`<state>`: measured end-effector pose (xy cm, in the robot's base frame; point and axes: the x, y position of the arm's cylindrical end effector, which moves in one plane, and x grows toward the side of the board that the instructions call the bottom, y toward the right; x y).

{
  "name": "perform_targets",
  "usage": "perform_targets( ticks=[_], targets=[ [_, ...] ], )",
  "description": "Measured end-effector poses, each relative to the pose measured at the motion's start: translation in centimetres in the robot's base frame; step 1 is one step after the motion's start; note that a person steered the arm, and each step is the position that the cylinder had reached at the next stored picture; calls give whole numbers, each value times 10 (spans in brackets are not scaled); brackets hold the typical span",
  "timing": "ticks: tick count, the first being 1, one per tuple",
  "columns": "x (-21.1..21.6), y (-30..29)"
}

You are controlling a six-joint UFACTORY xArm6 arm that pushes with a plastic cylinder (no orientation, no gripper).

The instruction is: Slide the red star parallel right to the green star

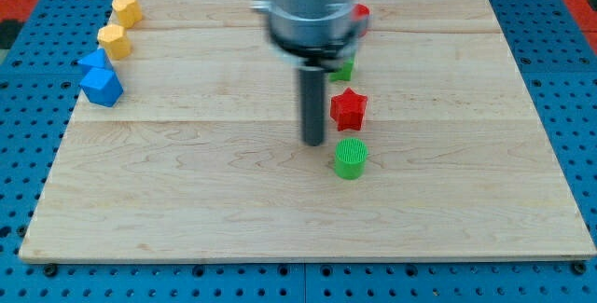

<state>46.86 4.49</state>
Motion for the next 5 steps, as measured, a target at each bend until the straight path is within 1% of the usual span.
perform_targets(
  ticks=[1,2,3,4,5],
  targets=[
    [-14,47],
    [-37,57],
    [7,46],
    [16,6],
    [-12,-15]
  ],
)
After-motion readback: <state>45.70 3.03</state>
